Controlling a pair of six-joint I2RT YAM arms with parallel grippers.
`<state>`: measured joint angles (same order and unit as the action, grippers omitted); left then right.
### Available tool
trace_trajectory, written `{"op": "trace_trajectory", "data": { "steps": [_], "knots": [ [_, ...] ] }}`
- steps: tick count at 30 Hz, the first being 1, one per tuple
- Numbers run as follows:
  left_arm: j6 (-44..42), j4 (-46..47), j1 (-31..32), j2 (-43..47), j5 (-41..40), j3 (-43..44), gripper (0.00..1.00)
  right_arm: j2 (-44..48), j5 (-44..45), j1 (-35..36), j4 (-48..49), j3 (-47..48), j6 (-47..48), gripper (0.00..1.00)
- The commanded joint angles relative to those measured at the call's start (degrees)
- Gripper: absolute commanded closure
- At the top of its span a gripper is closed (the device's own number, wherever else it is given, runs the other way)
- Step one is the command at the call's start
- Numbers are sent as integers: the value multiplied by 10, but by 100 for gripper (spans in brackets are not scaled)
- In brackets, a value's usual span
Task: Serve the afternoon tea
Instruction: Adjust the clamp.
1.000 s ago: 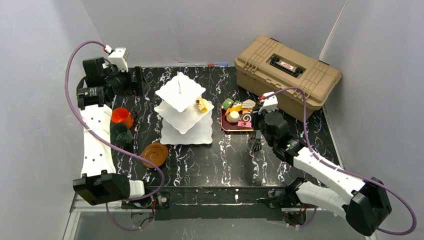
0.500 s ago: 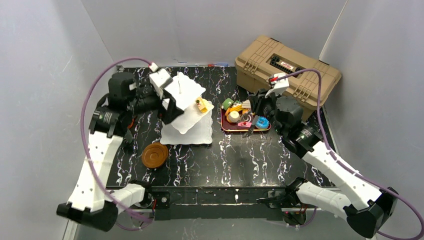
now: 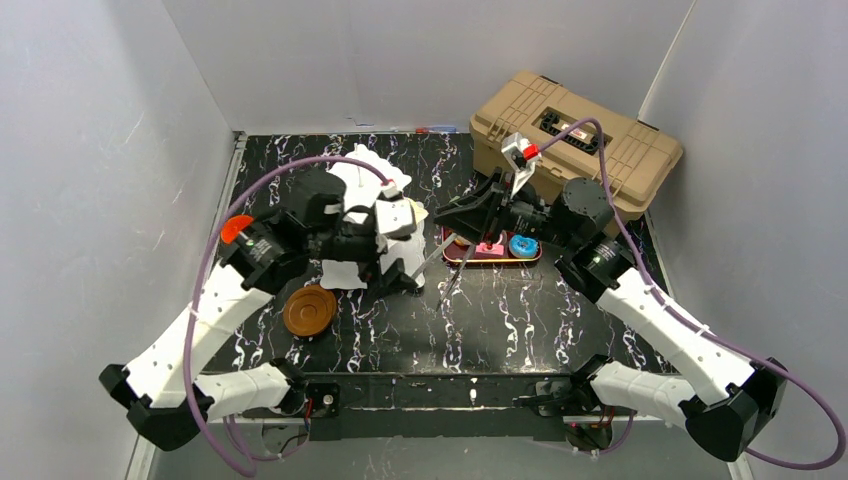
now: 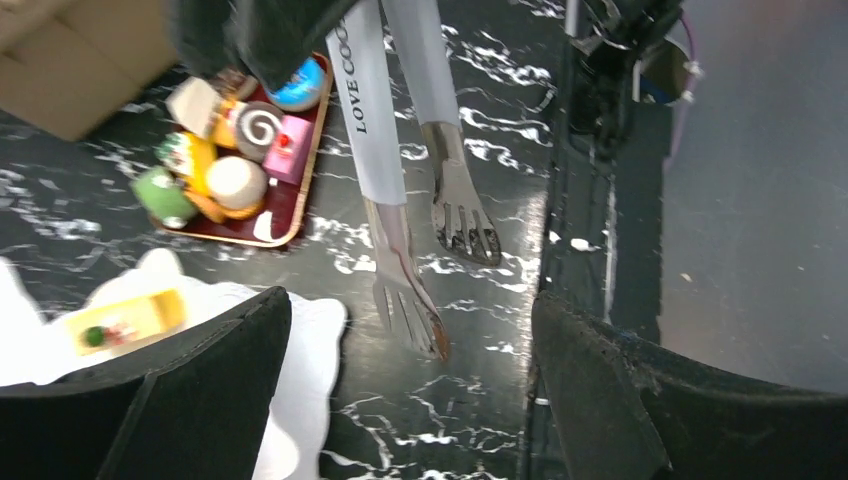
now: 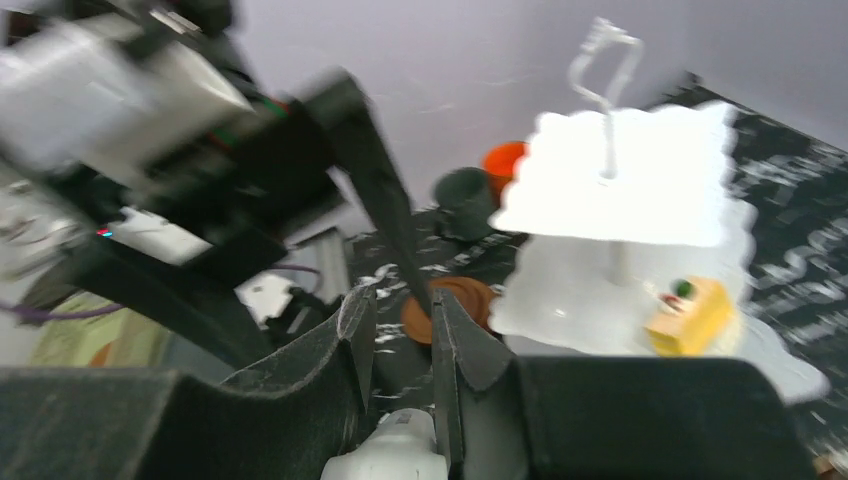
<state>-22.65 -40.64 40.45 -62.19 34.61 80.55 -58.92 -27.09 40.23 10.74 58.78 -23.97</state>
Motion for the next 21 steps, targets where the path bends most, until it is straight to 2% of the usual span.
{"op": "trace_trajectory", "data": {
  "steps": [1,7,12,13,14,16,17,19,21],
  "knots": [
    [36,12,31,-1,-1,-39,11,-5,-175,1,172,30,-94,79],
    [106,42,42,-6,27,-52,12,-18,-215,1,236,44,-140,79],
    [147,71,43,-6,40,-58,40,-28,-214,1,243,54,-145,79],
    [151,74,43,-4,39,-61,48,-28,-207,1,239,54,-143,77],
    [151,76,43,-2,36,-66,60,-27,-196,1,235,53,-138,75],
    [145,79,43,7,22,-76,85,-22,-160,1,192,55,-117,62],
    [142,81,43,11,11,-82,91,-20,-140,1,167,57,-102,52],
    [137,86,43,17,-17,-88,95,-15,-99,1,120,60,-82,41],
    [137,95,43,23,-42,-92,95,-10,-52,1,71,64,-66,23]
  ]
}}
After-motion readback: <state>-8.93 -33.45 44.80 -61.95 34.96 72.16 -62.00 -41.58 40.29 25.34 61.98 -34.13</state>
